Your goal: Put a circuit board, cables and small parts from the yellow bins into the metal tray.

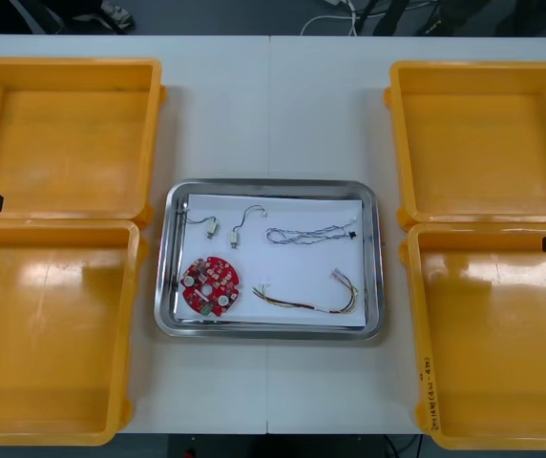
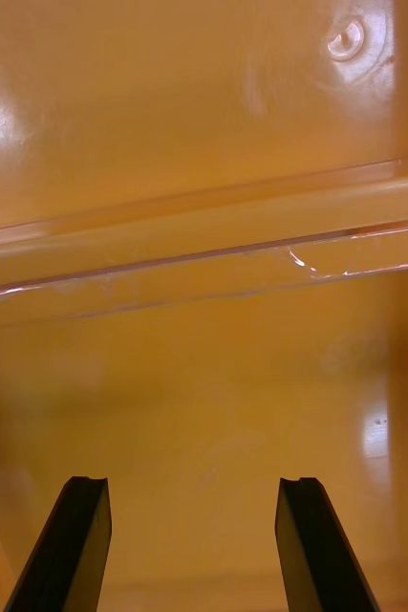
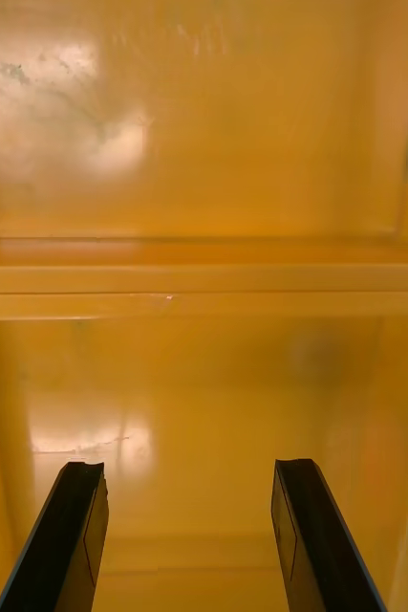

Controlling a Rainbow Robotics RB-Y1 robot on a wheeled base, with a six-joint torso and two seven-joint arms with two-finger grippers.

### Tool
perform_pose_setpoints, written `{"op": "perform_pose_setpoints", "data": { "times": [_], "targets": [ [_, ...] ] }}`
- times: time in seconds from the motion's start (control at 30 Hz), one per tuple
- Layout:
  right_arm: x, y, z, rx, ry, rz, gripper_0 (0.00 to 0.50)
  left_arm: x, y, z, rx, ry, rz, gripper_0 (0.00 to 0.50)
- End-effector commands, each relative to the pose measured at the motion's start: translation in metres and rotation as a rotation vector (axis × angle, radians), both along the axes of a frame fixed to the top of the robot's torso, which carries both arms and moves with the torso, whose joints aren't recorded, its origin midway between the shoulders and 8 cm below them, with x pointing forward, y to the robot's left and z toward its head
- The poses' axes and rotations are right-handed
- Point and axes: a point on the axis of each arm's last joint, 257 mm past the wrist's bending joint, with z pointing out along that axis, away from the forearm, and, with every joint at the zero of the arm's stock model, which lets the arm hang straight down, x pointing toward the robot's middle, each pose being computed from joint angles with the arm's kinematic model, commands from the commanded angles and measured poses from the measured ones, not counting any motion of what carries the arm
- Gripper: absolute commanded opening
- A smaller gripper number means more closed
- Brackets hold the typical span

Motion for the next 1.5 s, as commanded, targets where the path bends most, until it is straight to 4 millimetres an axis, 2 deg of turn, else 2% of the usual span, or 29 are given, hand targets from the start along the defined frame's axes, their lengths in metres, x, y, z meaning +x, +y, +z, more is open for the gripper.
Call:
{"op": "perform_pose_setpoints", "data": {
  "times": [0.03,0.27,0.5,0.9,1.5],
  "targets": [
    [0.0,-0.019,0.02,-0.054,-0.037,-0.015,0.5,-0.015,0.022,0.008,0.095,-0.025,-0.046,0.5],
    [0.0,-0.019,0.02,-0.054,-0.037,-0.015,0.5,-0.03,0.022,-0.006,0.089,-0.019,-0.036,0.5],
    [0.0,-0.019,0.02,-0.054,-0.037,-0.015,0.5,-0.036,0.02,-0.013,0.083,-0.016,-0.035,0.5],
    [0.0,-0.019,0.02,-0.054,-0.037,-0.015,0.5,-0.036,0.01,-0.024,0.044,-0.016,-0.041,0.5],
    [0.0,-0.019,0.02,-0.054,-0.037,-0.015,0.5,-0.041,0.012,-0.03,0.049,0.0,-0.049,0.5]
  ]
}}
